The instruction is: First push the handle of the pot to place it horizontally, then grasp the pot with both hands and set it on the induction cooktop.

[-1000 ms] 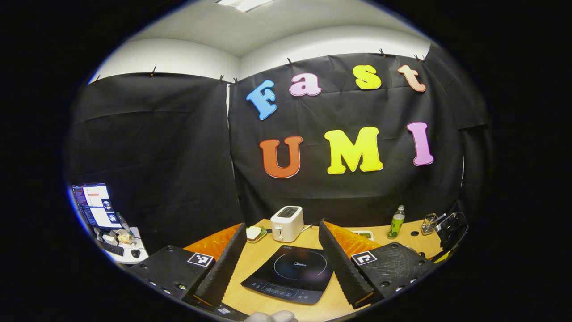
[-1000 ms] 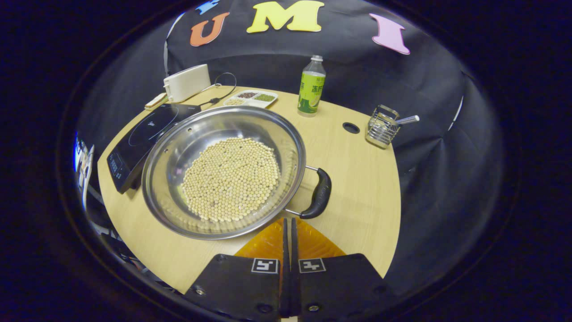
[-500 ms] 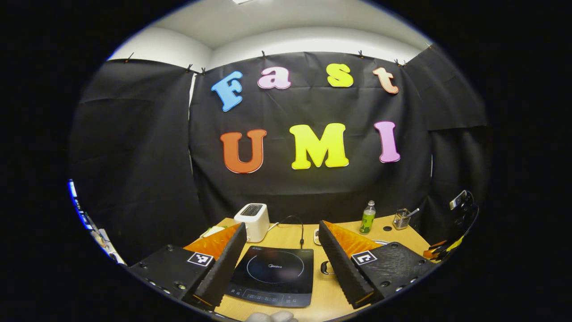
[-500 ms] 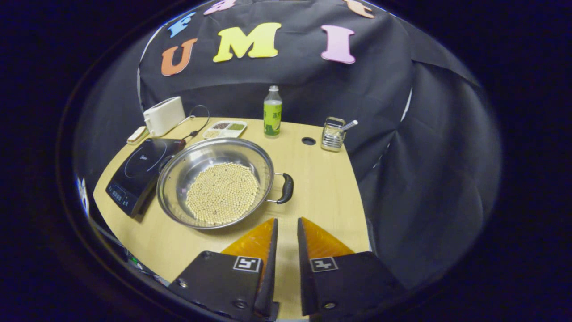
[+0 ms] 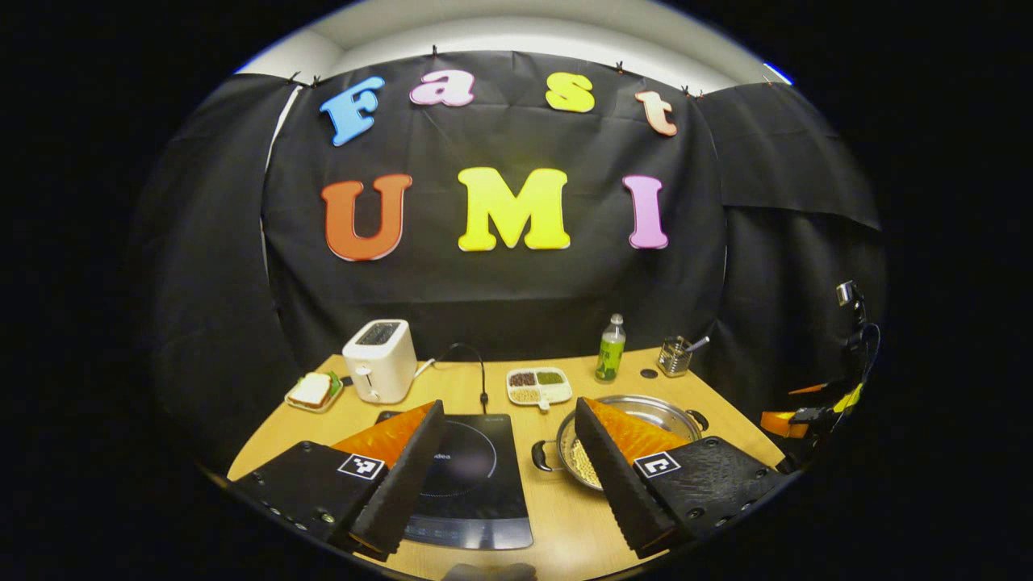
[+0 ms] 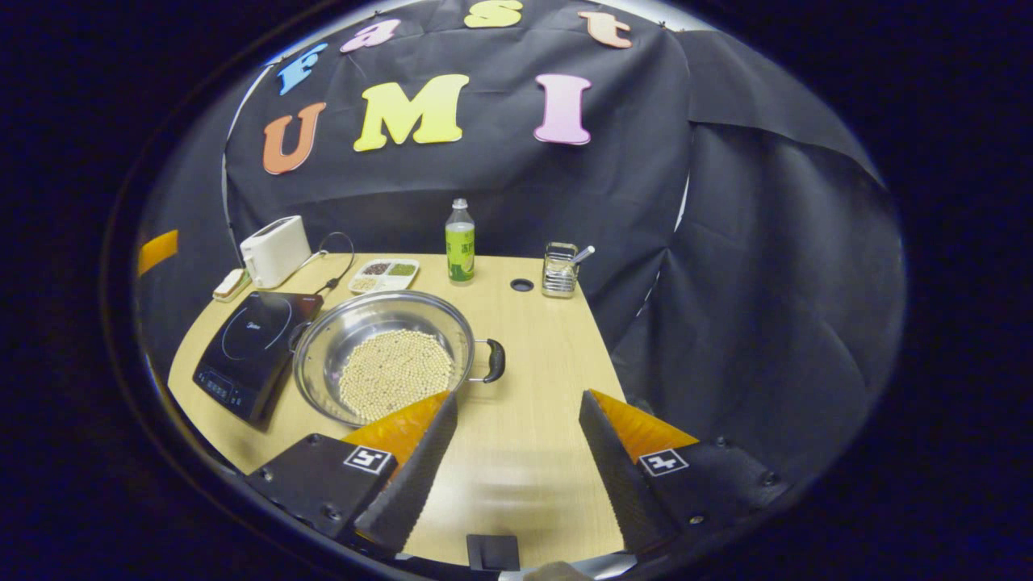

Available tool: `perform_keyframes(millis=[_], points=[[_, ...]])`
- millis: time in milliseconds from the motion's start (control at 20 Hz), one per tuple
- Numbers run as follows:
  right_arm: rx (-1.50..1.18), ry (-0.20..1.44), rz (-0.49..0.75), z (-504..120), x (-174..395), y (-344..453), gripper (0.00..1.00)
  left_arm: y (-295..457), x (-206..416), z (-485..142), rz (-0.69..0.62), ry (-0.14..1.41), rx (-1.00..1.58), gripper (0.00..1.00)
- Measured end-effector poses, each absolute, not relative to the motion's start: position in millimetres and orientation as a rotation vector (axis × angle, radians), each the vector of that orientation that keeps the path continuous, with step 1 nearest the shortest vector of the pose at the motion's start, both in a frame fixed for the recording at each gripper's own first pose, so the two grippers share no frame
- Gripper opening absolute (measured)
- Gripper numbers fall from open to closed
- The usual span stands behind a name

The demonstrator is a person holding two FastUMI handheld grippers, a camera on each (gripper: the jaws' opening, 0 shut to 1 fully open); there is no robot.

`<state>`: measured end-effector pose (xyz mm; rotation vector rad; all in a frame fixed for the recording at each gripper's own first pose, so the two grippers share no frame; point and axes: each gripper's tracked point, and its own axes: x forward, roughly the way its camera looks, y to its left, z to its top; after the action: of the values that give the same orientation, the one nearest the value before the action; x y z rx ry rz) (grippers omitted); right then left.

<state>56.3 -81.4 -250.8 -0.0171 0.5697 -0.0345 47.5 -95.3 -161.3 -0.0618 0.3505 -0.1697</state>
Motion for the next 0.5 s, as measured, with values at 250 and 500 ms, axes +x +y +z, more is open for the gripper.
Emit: perform_keyframes(millis=[250,500], points=[[0.034,0.651,0.033,-283.6,100.4,-69.9,0.98,-136.2,82.7,-220.1,-0.206,0.471,-0.085,0.98],[0.011,0.726,0.111,-316.6,152.8,-57.5,0.98,-169.4,118.2,-300.3,-0.239,0.656,-0.096,0.97]])
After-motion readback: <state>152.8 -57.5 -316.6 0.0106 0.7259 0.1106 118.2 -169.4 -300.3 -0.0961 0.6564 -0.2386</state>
